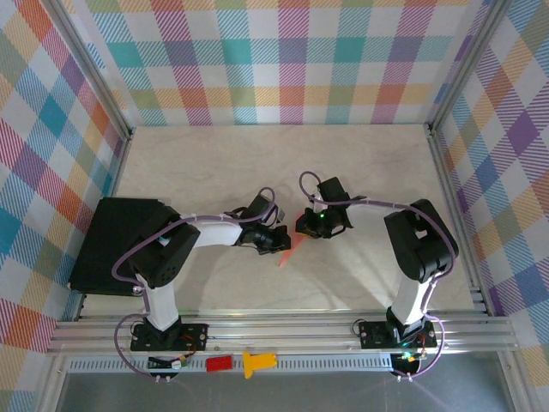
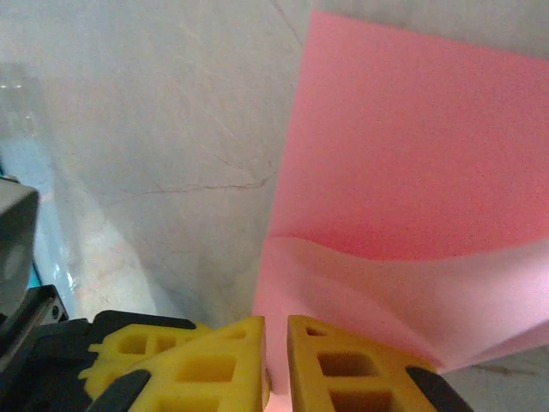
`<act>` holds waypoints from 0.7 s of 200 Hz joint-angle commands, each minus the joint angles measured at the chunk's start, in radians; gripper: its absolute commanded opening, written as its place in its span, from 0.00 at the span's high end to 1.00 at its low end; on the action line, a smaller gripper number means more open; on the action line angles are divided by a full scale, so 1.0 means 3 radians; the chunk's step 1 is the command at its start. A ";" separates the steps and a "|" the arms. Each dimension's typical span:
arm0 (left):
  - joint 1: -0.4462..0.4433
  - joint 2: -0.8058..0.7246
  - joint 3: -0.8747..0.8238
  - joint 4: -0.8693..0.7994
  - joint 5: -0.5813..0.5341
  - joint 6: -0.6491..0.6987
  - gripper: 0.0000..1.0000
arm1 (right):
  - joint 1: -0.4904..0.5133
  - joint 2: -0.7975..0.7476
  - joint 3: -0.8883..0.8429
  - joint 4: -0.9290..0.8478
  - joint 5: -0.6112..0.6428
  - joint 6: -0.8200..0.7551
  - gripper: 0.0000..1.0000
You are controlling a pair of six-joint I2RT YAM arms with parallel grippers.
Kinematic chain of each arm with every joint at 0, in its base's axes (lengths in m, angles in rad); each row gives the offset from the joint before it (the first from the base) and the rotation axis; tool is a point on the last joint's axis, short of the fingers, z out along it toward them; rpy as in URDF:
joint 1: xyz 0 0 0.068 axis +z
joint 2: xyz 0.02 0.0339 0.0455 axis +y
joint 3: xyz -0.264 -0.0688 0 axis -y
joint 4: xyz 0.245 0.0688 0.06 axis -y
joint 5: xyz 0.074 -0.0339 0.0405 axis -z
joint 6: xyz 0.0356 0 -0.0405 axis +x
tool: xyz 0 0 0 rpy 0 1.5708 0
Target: Fold a paper plane with a square sheet of paper (pick it up from the middle)
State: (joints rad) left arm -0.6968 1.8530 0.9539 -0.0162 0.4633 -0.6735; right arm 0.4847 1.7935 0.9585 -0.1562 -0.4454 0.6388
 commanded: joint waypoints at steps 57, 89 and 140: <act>0.0014 0.0055 0.0082 -0.0356 -0.0022 0.0065 1.00 | -0.0041 0.0211 0.0331 -0.0398 0.0421 -0.0252 0.87; 0.0015 0.0030 0.0163 -0.0207 0.0194 0.0112 0.99 | -0.0041 0.0317 0.0349 -0.0456 0.0513 -0.0250 0.88; 0.0016 0.0106 0.0437 -0.0138 0.0035 0.0026 0.98 | -0.0039 0.0378 0.0292 -0.0406 0.0488 -0.0208 0.89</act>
State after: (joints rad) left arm -0.6968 1.8572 1.0256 -0.0490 0.5026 -0.6621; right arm 0.4744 1.8713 1.0550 -0.2485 -0.3218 0.5854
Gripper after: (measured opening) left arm 0.043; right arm 0.108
